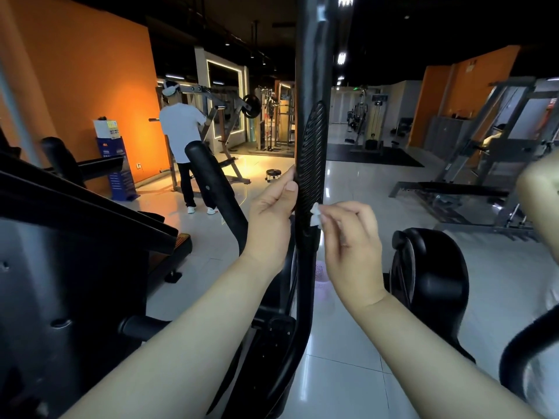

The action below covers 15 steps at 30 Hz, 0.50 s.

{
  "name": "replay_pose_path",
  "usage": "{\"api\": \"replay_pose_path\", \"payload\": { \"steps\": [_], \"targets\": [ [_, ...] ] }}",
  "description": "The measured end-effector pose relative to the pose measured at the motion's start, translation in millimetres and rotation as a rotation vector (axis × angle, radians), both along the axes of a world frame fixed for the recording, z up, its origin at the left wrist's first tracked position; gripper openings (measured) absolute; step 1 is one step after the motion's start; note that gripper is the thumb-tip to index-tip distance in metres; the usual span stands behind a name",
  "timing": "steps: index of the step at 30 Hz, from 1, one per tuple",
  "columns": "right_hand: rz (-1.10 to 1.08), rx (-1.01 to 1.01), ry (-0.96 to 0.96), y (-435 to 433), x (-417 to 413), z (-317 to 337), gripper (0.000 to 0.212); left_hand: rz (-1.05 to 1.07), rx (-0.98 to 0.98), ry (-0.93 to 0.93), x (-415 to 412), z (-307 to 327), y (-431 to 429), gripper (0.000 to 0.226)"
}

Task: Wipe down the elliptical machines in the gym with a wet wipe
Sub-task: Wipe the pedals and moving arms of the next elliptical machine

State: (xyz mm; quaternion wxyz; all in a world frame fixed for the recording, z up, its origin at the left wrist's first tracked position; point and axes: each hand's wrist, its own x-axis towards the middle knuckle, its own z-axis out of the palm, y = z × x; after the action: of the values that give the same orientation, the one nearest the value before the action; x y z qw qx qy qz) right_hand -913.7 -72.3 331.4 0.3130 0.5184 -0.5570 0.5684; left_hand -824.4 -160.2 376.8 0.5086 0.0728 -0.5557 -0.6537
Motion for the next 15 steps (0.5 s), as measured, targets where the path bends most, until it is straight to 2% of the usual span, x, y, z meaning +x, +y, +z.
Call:
{"api": "replay_pose_path", "payload": {
  "steps": [5,6,9,10,15],
  "targets": [
    [-0.060,0.100,0.267,0.0,-4.4,1.5,0.022,0.006,0.010,0.003,-1.3,-1.1,-1.0,0.039],
    [-0.059,0.085,0.238,1.3,-8.2,4.7,0.023,0.008,0.010,0.004,-1.1,-0.9,-0.1,0.038],
    [-0.043,-0.058,-0.029,4.6,-11.1,19.1,0.015,-0.014,-0.014,0.028,-0.8,-0.3,4.0,0.035],
    [-0.036,-0.082,-0.050,3.4,-8.0,22.3,0.014,-0.019,-0.011,0.034,-0.9,-0.2,4.9,0.035],
    [-0.005,0.053,0.182,1.2,-3.5,17.7,0.022,-0.032,0.032,0.047,0.0,1.8,4.4,0.036]
  ]
}}
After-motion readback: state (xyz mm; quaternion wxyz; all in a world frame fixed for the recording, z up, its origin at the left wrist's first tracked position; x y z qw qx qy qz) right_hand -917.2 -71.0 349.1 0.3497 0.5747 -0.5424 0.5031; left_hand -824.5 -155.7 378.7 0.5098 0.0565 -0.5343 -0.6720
